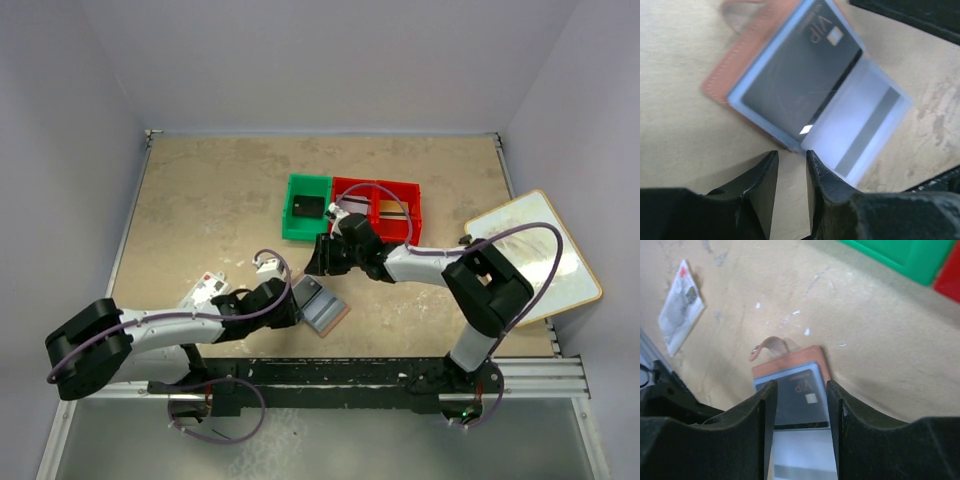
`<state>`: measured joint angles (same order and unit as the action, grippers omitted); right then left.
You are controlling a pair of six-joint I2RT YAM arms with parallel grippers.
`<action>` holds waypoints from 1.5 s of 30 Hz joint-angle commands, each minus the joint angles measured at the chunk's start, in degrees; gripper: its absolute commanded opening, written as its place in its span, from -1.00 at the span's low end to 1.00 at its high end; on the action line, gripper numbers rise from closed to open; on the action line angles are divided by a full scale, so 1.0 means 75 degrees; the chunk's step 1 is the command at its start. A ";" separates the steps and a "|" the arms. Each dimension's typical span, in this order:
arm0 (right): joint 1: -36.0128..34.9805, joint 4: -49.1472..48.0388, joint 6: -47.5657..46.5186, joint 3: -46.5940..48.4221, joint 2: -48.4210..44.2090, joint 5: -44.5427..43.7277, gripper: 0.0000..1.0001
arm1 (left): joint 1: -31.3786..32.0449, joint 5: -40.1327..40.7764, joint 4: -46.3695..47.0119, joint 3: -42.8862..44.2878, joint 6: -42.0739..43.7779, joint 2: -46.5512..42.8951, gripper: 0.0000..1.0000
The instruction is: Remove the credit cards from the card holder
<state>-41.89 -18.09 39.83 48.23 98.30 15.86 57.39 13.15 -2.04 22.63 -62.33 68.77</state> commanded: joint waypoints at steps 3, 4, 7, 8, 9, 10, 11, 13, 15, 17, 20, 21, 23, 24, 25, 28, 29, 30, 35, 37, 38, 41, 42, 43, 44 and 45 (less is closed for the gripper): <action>-0.0016 0.1018 -0.0139 -0.0061 -0.1140 -0.1422 -0.04 | 0.0083 0.1665 -0.1909 0.0501 -0.0222 -0.0983 -0.42; -0.0031 0.0773 0.0053 -0.0211 -0.1369 -0.1468 -0.06 | 0.0077 0.1822 -0.1944 0.0541 -0.0122 -0.1153 -0.41; -0.0110 -0.0460 0.0851 -0.0956 -0.1759 -0.0615 -0.14 | 0.0045 0.2139 -0.1750 0.0815 0.0331 -0.1316 -0.38; -0.0207 -0.0937 0.1151 -0.1163 -0.1777 -0.0447 -0.16 | 0.0020 0.2085 -0.1618 0.0932 0.0522 -0.1210 -0.38; -0.0330 -0.1313 0.1454 -0.1349 -0.1755 -0.0369 -0.18 | -0.0027 0.1974 -0.1493 0.1085 0.0676 -0.1057 -0.38; -0.0464 -0.1618 0.1696 -0.1483 -0.1692 -0.0348 -0.20 | -0.0090 0.1848 -0.1394 0.1231 0.0803 -0.0845 -0.39; -0.0611 -0.1940 0.1940 -0.1609 -0.1600 -0.0355 -0.22 | -0.0157 0.1709 -0.1301 0.1372 0.0919 -0.0611 -0.41; -0.0875 -0.2674 0.2329 -0.1841 -0.1267 -0.0181 -0.25 | -0.0255 0.1520 -0.1188 0.1607 0.1111 -0.0186 -0.45; -0.0978 -0.3244 0.2636 -0.1985 -0.0846 -0.0048 -0.29 | -0.0362 0.1347 -0.1004 0.1727 0.1258 0.0117 -0.46; -0.0993 -0.3879 0.3176 -0.2481 -0.0629 -0.0234 -0.37 | -0.0543 0.1114 -0.0866 0.1787 0.1415 0.0340 -0.50; -0.0989 -0.4800 0.3886 -0.3376 -0.0495 -0.0350 -0.40 | -0.0765 0.1032 -0.0840 0.1740 0.1489 0.0443 -0.53; -0.0989 -0.4907 0.3955 -0.3516 -0.0400 -0.0389 -0.39 | -0.0823 0.0961 -0.0772 0.1699 0.1548 0.0459 -0.53; -0.0989 -0.4850 0.3944 -0.3553 -0.0151 -0.0258 -0.37 | -0.0922 0.0601 -0.0467 0.1592 0.1756 0.0543 -0.53; -0.0989 -0.4889 0.3957 -0.3572 0.0000 -0.0242 -0.36 | -0.0954 0.0451 -0.0382 0.1582 0.1848 0.0646 -0.53; -0.0989 -0.5078 0.4033 -0.3646 0.0183 -0.0215 -0.36 | -0.0965 0.0357 -0.0338 0.1608 0.1923 0.0745 -0.53; -0.0942 -0.6170 0.4634 -0.4102 0.0624 -0.0330 -0.35 | -0.0960 0.0150 -0.0421 0.1818 0.2215 0.1019 -0.58; -0.0905 -0.6473 0.4812 -0.4250 0.0727 -0.0424 -0.34 | -0.0960 0.0070 -0.0388 0.1836 0.2276 0.1003 -0.60; -0.0872 -0.6685 0.4932 -0.4368 0.0816 -0.0485 -0.35 | -0.0960 0.0004 -0.0359 0.1818 0.2312 0.0988 -0.60; -0.0825 -0.6773 0.5085 -0.4395 0.0986 -0.0665 -0.35 | -0.0960 -0.0227 -0.0517 0.1867 0.2614 0.1368 -0.62; -0.0814 -0.6844 0.5151 -0.4400 0.1041 -0.0709 -0.35 | -0.0960 -0.0092 -0.0752 0.1943 0.2647 0.1709 -0.68; -0.0808 -0.6885 0.5194 -0.4403 0.1059 -0.0735 -0.35 | -0.0966 0.0028 -0.0869 0.1959 0.2611 0.1842 -0.71; -0.0813 -0.7051 0.5356 -0.4465 0.1084 -0.0833 -0.39 | -0.0960 0.0356 -0.1101 0.1868 0.2510 0.1931 -0.76; -0.0819 -0.7096 0.5366 -0.4472 0.1079 -0.0847 -0.41 | -0.0960 0.0400 -0.1103 0.1807 0.2452 0.1887 -0.76; -0.0817 -0.7093 0.5343 -0.4453 0.1074 -0.0848 -0.45 | -0.0960 0.0415 -0.1093 0.1754 0.2398 0.1831 -0.76; -0.0817 -0.7078 0.5306 -0.4424 0.1083 -0.0824 -0.51 | -0.0960 0.0421 -0.1073 0.1707 0.2377 0.1772 -0.76; -0.0817 -0.7111 0.5280 -0.4389 0.1099 -0.0781 -0.57 | -0.0960 0.0414 -0.1056 0.1679 0.2359 0.1720 -0.76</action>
<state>-48.31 -73.78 80.20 16.05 105.47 12.43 50.28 14.61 -7.64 36.53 -44.36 82.06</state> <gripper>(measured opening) 0.259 0.122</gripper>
